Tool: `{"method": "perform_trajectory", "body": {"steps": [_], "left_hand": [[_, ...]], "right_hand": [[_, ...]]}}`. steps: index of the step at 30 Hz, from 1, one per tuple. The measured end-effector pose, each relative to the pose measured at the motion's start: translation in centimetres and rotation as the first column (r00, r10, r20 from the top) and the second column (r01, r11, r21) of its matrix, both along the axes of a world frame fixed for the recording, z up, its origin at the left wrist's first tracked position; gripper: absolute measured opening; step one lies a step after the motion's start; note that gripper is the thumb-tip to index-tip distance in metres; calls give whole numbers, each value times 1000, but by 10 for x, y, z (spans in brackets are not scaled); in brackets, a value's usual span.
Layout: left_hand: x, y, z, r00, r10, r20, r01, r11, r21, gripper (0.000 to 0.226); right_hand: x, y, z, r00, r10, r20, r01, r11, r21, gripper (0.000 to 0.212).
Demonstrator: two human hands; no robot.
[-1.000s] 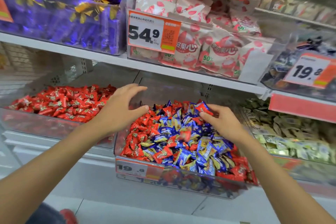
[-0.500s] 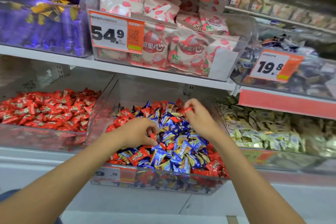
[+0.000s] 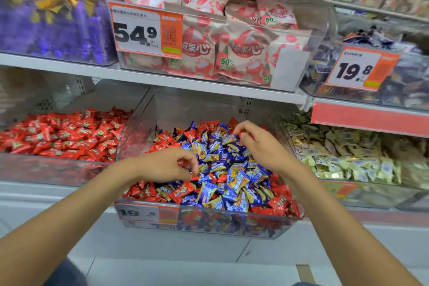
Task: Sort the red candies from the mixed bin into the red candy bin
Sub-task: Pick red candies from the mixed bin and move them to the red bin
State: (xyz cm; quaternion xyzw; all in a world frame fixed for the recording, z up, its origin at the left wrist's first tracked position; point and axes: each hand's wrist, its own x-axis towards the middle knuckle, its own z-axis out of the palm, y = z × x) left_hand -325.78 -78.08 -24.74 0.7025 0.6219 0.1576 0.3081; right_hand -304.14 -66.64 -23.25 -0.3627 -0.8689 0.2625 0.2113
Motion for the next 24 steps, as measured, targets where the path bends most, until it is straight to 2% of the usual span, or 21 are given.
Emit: {"method": "perform_trajectory", "body": {"steps": [2,4,7,9,12,15,20,22,24], "left_hand": [[-4,-4,-8,988,-19,-151,15,1000,-25,27],[-5,-4,-15,976,-3,-220,6,1000,9,33],[-7,-4,-20,980,60,-188,-40,993,106,27],[-7,-4,-20,985,131,-108,-108,975,192,25],[-11,-3,-22,977,213,2,-204,935,289,22],[-15,1,-27,975,200,-92,-169,948,270,15],[-6,5,-31,958,152,-245,-105,975,194,41],[-6,7,-31,959,144,-244,-95,975,202,41],[-6,8,-31,967,149,-205,-99,967,235,29]], "right_hand": [[2,-7,-2,1000,24,-2,-24,999,-36,17],[2,-13,-6,998,52,-20,-54,996,-74,24],[-4,-20,-9,989,149,12,-148,987,-59,13],[-10,-25,-10,975,202,96,-200,979,-37,3],[-19,-30,-14,924,235,303,-246,969,1,25],[-24,-28,-18,876,239,419,-266,964,8,30],[-29,-22,-27,920,155,361,-200,976,88,5],[-24,-17,-25,963,157,217,-161,987,-2,9],[-17,-15,-18,989,144,36,-139,983,-119,14]]}}
